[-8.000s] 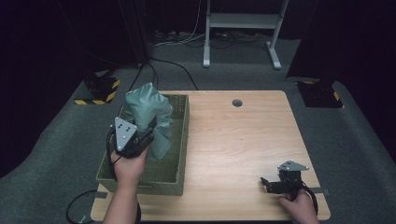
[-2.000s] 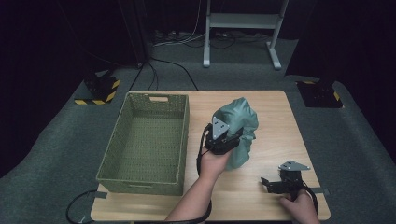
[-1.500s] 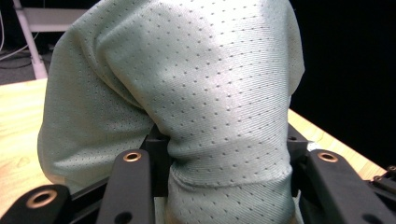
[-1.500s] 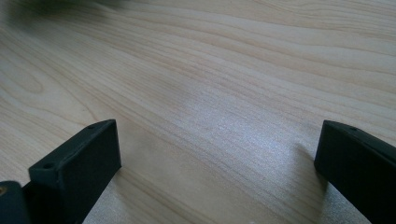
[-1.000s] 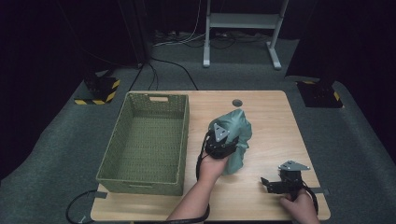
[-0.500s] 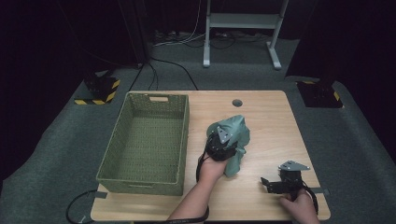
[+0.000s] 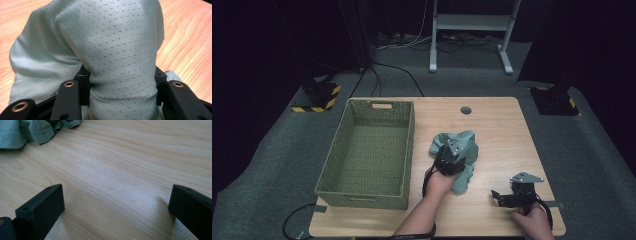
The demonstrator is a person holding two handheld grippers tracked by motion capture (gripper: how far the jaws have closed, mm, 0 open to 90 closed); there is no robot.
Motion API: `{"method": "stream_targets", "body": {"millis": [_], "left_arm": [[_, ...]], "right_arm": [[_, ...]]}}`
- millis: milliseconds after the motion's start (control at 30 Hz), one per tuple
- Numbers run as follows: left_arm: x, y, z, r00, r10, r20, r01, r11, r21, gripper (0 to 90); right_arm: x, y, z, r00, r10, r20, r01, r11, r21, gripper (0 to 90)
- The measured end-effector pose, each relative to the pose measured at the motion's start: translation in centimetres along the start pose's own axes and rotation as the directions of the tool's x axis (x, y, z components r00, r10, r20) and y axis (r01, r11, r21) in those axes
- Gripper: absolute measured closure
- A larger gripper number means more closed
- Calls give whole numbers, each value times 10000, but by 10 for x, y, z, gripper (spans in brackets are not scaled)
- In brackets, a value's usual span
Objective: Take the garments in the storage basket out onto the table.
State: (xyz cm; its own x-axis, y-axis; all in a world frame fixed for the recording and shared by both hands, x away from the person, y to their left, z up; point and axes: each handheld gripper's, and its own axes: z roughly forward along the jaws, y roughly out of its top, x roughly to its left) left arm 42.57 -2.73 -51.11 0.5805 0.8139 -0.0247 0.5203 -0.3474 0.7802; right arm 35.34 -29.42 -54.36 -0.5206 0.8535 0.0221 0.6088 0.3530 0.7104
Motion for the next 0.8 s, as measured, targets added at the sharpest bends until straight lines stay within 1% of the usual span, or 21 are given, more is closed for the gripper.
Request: {"method": "stream_targets", "body": {"millis": [100,200,300,333,367,500,567,600,633,800], "left_arm": [[0,-1,2,9999,92,44,-93,9999,142,514],[-1,-2,5,9998,99,146,-103,9994,329,506],[-1,-2,5,9998,161,145,-166,9992,363,487],[-1,-2,5,9998,113,149,-118,9993,359,476],[-1,-2,4,9998,1,204,-7,9996,295,451],[-1,-3,0,9990,-44,442,39,9999,96,366],[1,-4,-3,9984,-211,524,212,9998,-15,311],[1,-4,-4,9980,-300,551,305,9995,-77,267],[1,-4,-6,9976,-405,561,417,9989,-202,239],[2,-4,-18,9971,-327,680,372,9972,-655,116]], "right_arm": [[0,0,0,10000,-7,7,7,10000,3,2],[0,0,0,10000,6,18,-6,10000,22,2],[1,0,0,10000,2,24,-2,10000,28,2],[0,0,0,10000,6,19,-6,10000,24,2],[0,0,0,10000,12,13,-12,10000,19,2],[0,0,0,10000,10,-23,-10,10000,-2,2],[0,0,0,10000,-18,-35,18,10000,3,2],[0,0,0,10000,-24,-28,24,10000,8,2],[0,0,0,10000,-30,-24,30,10000,9,2],[0,0,0,10000,-45,-10,45,10000,19,2]]}}
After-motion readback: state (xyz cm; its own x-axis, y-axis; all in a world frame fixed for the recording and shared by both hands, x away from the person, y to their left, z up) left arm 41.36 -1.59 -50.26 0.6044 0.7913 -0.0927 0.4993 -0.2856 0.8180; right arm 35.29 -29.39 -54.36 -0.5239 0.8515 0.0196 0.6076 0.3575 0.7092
